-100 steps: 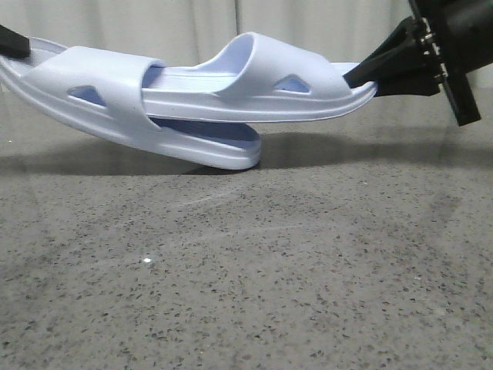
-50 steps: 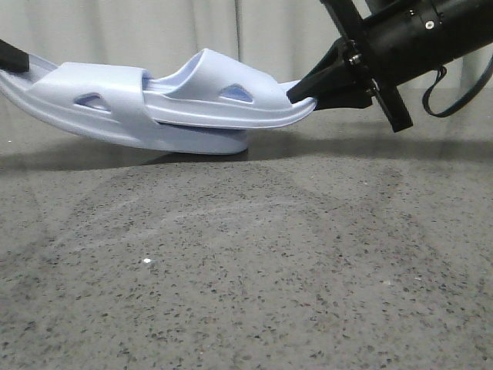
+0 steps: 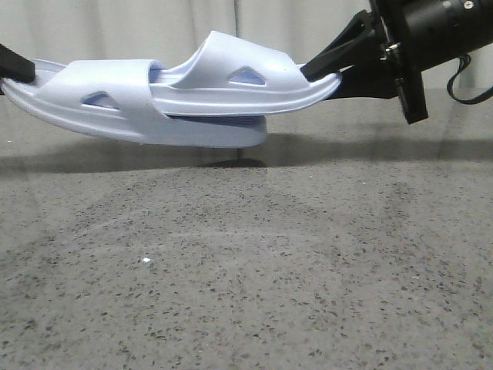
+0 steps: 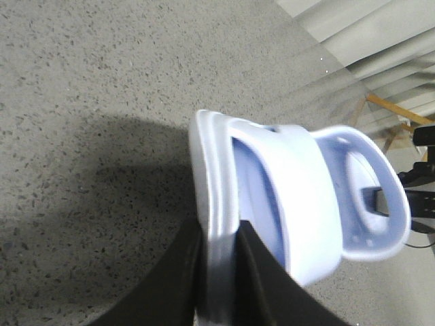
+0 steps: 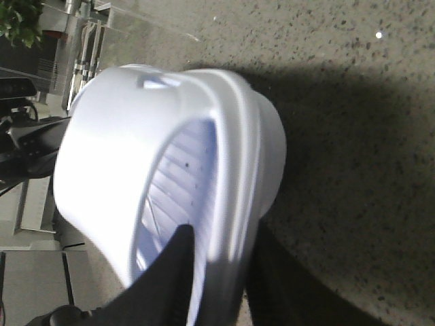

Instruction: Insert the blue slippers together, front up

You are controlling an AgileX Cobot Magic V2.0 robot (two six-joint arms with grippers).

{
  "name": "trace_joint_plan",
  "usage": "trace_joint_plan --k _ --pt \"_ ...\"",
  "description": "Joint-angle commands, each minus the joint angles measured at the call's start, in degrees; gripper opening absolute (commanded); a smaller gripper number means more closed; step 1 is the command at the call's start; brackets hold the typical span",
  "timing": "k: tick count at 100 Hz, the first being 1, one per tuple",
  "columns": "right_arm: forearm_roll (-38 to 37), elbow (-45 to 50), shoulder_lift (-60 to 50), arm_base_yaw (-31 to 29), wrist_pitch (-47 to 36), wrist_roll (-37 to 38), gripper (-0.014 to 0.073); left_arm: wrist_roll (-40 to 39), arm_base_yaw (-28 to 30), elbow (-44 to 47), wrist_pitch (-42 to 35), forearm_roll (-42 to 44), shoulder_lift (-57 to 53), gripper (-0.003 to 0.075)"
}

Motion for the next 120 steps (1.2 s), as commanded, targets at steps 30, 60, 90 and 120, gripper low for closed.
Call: trace_joint_plan --k 30,60,90,120 --pt "2.95 -1.69 -3.27 -8.44 9.04 -0.38 0.0157 0.98 -0.84 -1.27 -4.73 -0.85 -1.75 0.0379" --pt "2.68 -1.69 -3.52 -8.44 9.04 0.93 0.015 5.0 -0.79 -3.66 -3.83 0.53 -1.96 0.0396" --pt "-0.23 -1.69 -8.69 -9.45 7.61 0.93 -0.0092 7.08 1.68 -9.43 -7.75 6.59 -9.55 0.0015" --pt "-3.13 3.89 -23.83 -8.68 -9.04 -3.12 -0.0079 8.36 -4.97 -9.33 -20.25 11.49 -18.11 0.0015"
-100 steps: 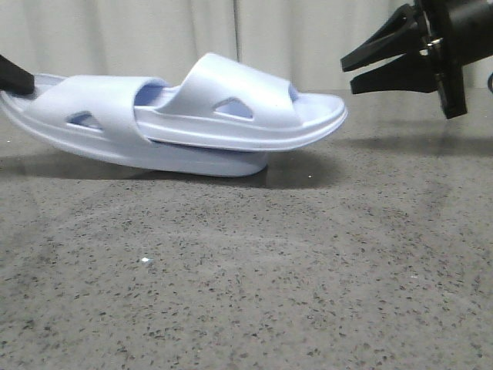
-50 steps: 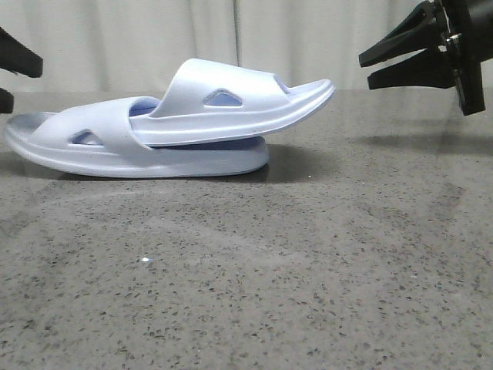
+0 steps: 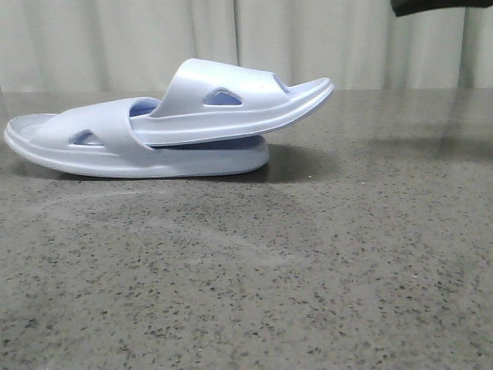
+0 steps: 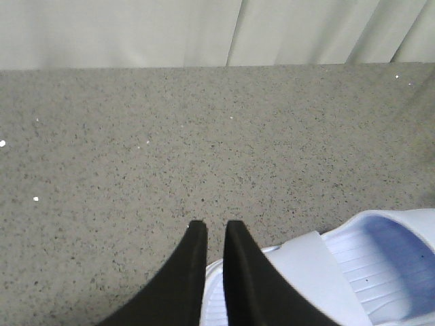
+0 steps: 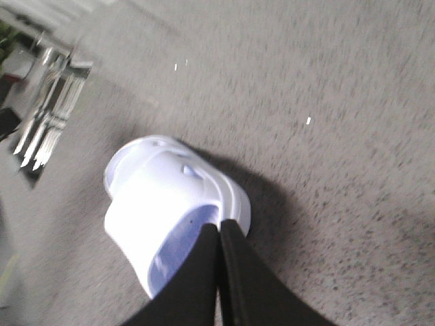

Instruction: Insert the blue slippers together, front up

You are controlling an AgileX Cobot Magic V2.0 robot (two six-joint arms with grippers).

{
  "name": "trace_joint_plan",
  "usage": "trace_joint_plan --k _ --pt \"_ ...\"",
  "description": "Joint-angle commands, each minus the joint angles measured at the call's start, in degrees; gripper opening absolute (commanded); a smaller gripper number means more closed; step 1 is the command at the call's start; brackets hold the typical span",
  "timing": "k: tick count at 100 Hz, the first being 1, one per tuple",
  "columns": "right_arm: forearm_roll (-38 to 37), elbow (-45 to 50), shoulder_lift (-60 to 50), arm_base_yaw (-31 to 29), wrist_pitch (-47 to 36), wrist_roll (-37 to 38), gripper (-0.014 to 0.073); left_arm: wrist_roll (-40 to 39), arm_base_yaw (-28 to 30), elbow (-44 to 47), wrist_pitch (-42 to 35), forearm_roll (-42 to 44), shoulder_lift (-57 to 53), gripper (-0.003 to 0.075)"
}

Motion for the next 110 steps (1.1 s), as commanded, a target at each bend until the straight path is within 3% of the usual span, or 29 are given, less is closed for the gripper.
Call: trace_joint_plan --k 1,21,31,45,57,67,85,110 --pt "2.6 1.35 -7.54 0.33 -5.37 -2.6 -0.0079 0.32 -2.8 -1.7 -4.05 -2.1 -3.33 0.0015" --pt "1.34 11.27 -19.32 8.24 -22.67 -5.33 -0.0079 0.32 -10.73 -1.7 -12.89 0.62 -7.25 0.0015" --pt "-3.65 15.85 -23.89 14.2 -31.16 -5.63 -0.0079 0.32 -15.04 -0.59 -17.83 3.45 -10.07 0.0015" --pt "-4.4 23.88 -30.75 20.76 -42.98 -5.63 -0.0079 0.32 -18.25 4.19 -22.75 3.03 -15.25 0.0015" --pt "-4.4 31.02 -37.14 23.46 -48.15 -5.63 -0.0079 0.95 -19.28 11.55 -24.3 2.27 -20.56 0.0015" --pt "-4.4 37.25 -43.75 23.73 -49.78 -5.63 -0.0079 9.52 -19.6 19.08 -25.9 -6.21 -25.85 0.0015" --pt "-4.21 47.31 -55.8 23.84 -50.83 -5.63 -0.0079 34.63 -19.6 32.8 -25.19 -36.78 -34.97 0.0015" --pt "1.65 52.8 -65.04 23.84 -54.57 -5.63 -0.0079 36.26 -19.6 38.33 -23.14 -37.14 -42.0 0.0015"
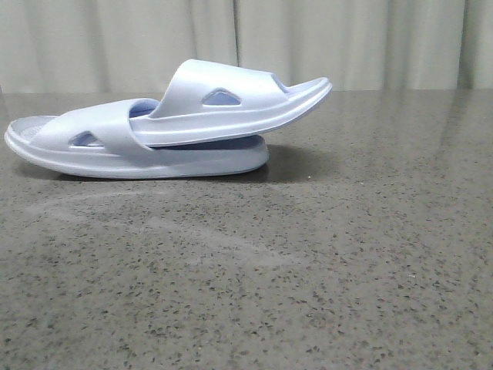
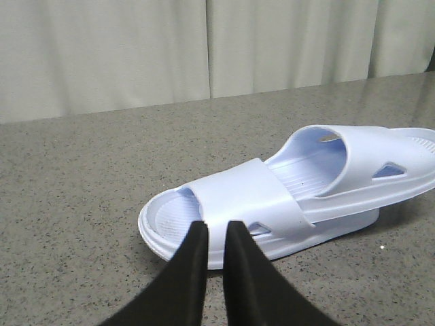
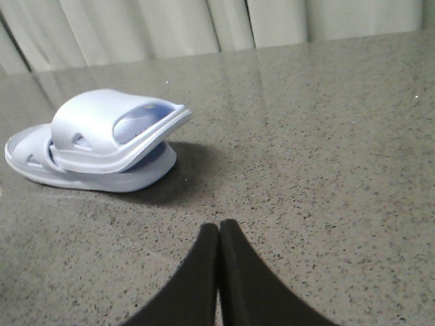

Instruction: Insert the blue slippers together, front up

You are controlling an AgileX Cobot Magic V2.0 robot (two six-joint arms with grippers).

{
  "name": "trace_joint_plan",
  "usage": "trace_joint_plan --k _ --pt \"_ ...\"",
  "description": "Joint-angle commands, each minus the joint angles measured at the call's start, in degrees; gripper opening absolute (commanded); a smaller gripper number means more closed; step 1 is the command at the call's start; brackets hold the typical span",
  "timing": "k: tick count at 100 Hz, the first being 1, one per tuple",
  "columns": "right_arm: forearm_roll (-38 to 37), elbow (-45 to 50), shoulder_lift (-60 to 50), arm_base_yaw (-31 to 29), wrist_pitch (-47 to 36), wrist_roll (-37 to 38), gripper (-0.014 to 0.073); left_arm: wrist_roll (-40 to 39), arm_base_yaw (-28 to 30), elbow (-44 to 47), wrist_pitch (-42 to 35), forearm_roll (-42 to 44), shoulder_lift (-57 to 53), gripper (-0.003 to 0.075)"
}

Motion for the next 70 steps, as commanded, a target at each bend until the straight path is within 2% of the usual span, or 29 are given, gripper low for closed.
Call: trace_joint_plan --k 1,18,70 --pt "3.18 -1.13 -0.96 0.06 -3.88 -0.76 -0.0079 0.73 -0.47 -1.37 2.02 -4.22 -0.7 0.0015" --pt "3.18 -1.13 -1.0 0.06 -3.77 -0.76 -0.0079 0.73 -0.37 -1.59 4.41 -4.22 -0.7 0.0015" --pt "3.18 -1.13 -1.0 0.06 -3.77 -0.76 -0.0079 0.73 -0.37 -1.59 4.52 -4.22 -0.7 0.0015"
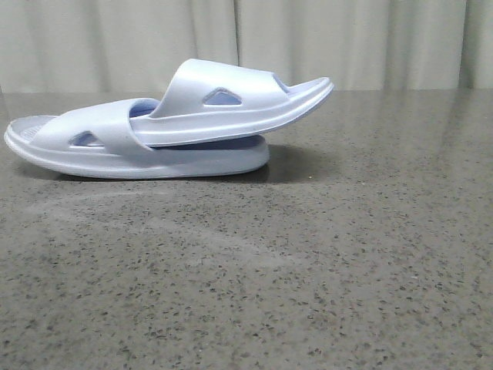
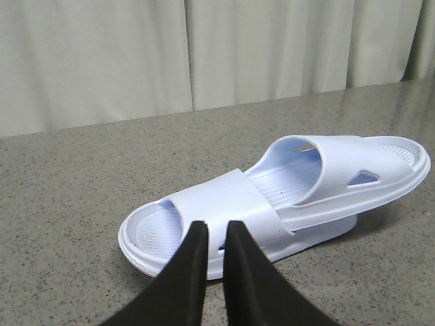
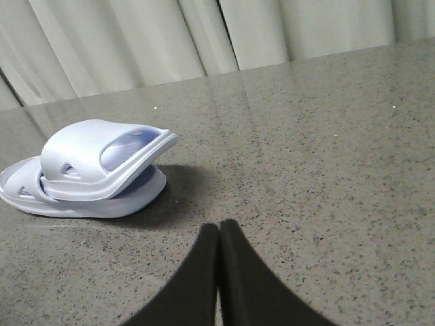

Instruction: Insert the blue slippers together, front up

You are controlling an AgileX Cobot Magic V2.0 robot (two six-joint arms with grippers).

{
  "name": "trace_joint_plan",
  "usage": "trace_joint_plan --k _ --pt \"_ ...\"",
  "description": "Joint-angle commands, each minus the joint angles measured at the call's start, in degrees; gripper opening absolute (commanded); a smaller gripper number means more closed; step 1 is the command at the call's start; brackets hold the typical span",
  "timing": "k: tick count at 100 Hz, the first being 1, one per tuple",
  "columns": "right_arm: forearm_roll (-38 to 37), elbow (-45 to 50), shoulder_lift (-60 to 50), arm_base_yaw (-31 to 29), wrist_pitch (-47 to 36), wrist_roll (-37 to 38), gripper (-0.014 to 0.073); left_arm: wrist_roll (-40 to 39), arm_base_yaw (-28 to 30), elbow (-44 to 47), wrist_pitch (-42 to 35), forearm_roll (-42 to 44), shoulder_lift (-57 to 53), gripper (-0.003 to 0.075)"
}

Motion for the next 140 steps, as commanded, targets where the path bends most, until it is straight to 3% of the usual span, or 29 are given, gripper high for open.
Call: trace_joint_plan --k 1,22,32,36,41,59,68,72,84,110,140 --pt "0.68 -1.59 0.3 0.06 -1.53 -0.76 -0.0079 0.06 -0.37 -1.74 1.61 -3.58 0.05 0.0015" --pt "0.68 -1.59 0.3 0.06 -1.53 -0.76 -0.0079 -1.01 -0.37 -1.33 2.86 -3.58 -0.27 0.0015" --pt "0.68 -1.59 0.3 0.06 -1.53 -0.76 -0.0079 -6.08 -0.37 -0.58 -3.07 -3.58 -1.94 0.0015" --pt "0.68 -1.59 0.3 0.06 -1.63 -0.76 -0.0079 -12.02 -0.12 -0.1 -6.16 -0.4 -2.81 0.0015" --pt "0.68 -1.59 0.3 0.06 -1.63 -0.76 -0.0079 -23.66 0.53 0.53 -8.81 9.53 -4.66 0.0015" --pt "0.68 -1.59 0.3 0.06 -1.63 -0.76 -0.0079 -79.95 5.19 3.83 -10.84 62.51 -11.53 0.0015" --pt "0.68 -1.59 0.3 0.06 -1.63 -0.76 -0.0079 -96.44 6.73 4.97 -10.61 79.53 -15.32 0.0015" --pt "0.68 -1.59 0.3 0.06 -1.63 -0.76 -0.0079 -99.96 7.17 5.27 -10.48 84.61 -16.79 0.0015" --pt "0.68 -1.59 0.3 0.06 -1.63 -0.76 -0.0079 -104.98 8.13 7.12 -10.93 94.22 -21.34 0.0015" --pt "0.68 -1.59 0.3 0.06 -1.63 -0.76 -0.0079 -107.59 8.29 15.9 -22.8 95.44 -26.23 0.0015" --pt "0.68 -1.59 0.3 0.06 -1.39 -0.76 -0.0079 -107.35 8.29 15.88 -17.45 98.08 -30.04 0.0015"
